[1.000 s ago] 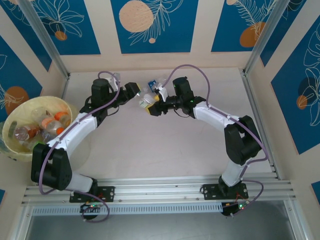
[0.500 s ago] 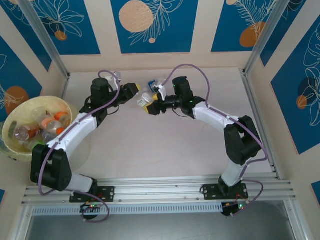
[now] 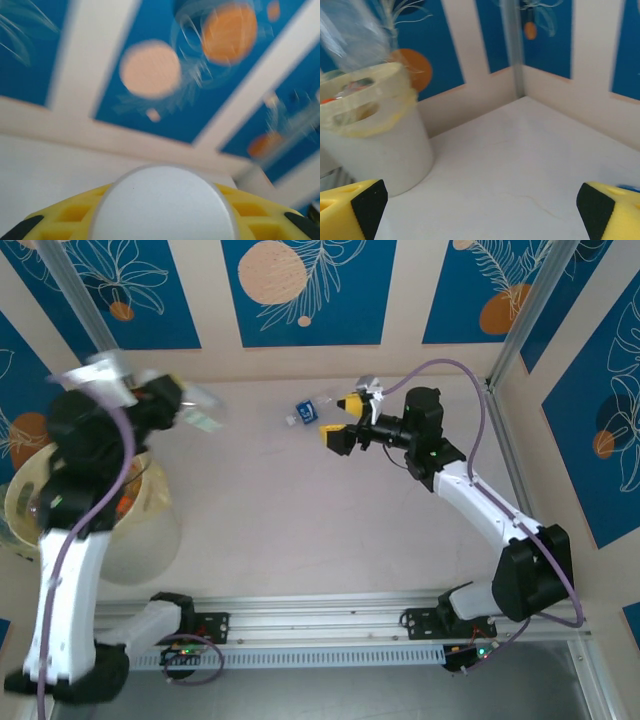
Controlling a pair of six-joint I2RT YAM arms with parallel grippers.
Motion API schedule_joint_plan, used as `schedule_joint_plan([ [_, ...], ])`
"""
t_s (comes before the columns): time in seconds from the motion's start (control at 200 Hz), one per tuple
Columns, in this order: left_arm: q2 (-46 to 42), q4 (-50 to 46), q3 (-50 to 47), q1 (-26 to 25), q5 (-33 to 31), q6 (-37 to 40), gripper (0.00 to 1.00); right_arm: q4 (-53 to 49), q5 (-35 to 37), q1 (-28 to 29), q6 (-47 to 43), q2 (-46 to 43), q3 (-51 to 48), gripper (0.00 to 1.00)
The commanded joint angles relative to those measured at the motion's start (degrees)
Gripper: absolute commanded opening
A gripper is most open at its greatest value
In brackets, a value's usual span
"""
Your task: Put the plastic bottles in the bin
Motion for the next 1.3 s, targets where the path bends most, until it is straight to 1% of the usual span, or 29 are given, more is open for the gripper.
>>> schedule_joint_plan([
  [0.0,-1.2,-16.33,3.83,4.31,-13.48,5.61,0.0,-0.29,8.16,-0.56,2.57,1.82,-2.94,0.99],
  [0.055,-0.66,-19.21,5.8,6.78,-16.78,5.73,0.0,0.24,8.38,-0.63,3.02,2.69,-3.33,0.99],
  [0.11,0.15,-21.25,7.48,9.62,-18.44,5.62,0.0,0.2,8.08,-0.52,2.75,3.75,-3.25,0.99],
  [0.285,2.79,-22.84,11.07,21.02,-17.33,3.8,0.0,-0.76,7.47,-0.62,0.84,6.35,-2.45,0.99],
  [0.33,3.49,-22.65,11.24,24.8,-14.18,2.56,0.0,-0.76,7.52,-0.7,0.45,6.74,-2.54,0.99],
  [0.41,6.34,-22.5,10.71,32.35,-2.1,0.26,0.0,-0.94,7.64,-0.92,-0.14,7.13,-2.75,0.99],
  [0.46,8.47,-22.58,9.93,36.44,3.59,-0.57,0.0,-0.98,7.63,-1.1,-0.32,7.3,-3.04,0.99],
  [0.6,10.76,-22.23,6.93,44.63,9.83,-0.66,0.0,-2.23,7.67,-1.72,-0.81,6.96,-3.58,0.99],
  [0.67,10.55,-20.98,4.79,47.47,13.4,-0.84,0.0,-2.48,7.97,-1.95,-0.88,6.56,-4.07,0.99],
  [0.78,12.17,-20.2,2.18,49.96,20.31,-0.3,0.0,-2.18,8.34,-2.06,-0.38,6.52,-4.74,0.99],
  [0.85,13.14,-18.56,-0.03,50.59,22.22,-0.3,0.04,-2.19,7.96,-2.01,0.11,6.83,-4.58,0.99],
  [0.895,13.59,-17.67,-1.03,50.88,22.68,-0.34,0.08,-2.47,7.42,-2.13,0.21,6.92,-4.27,0.99],
  [0.945,14.2,-17.18,-1.89,50.97,22.94,-0.21,0.17,-3.14,7.2,-1.98,0.17,7.07,-3.76,0.99],
  [1.01,15.08,-16.71,-3.1,50.96,23.59,0.09,0.22,-4.07,7.24,-1.87,-0.12,7.14,-3.1,0.99],
  [1.115,16.53,-16.69,-5.19,51.06,22.5,0.54,0.28,-4.3,7.36,-1.72,-0.1,7.2,-2.72,0.99],
  [1.25,17.43,-16.84,-5.84,51.06,19.1,0.98,0.31,-4.49,7.27,-1.12,0.39,7.1,-2.3,0.99],
  [1.27,17.54,-16.92,-5.82,51.01,18.5,1.13,0.33,-4.49,7.36,-1.06,0.39,7.18,-2.24,0.99],
  [1.295,17.65,-17.06,-5.92,51.06,17.86,1.31,0.38,-4.61,7.44,-0.95,0.3,7.18,-2.28,0.99],
])
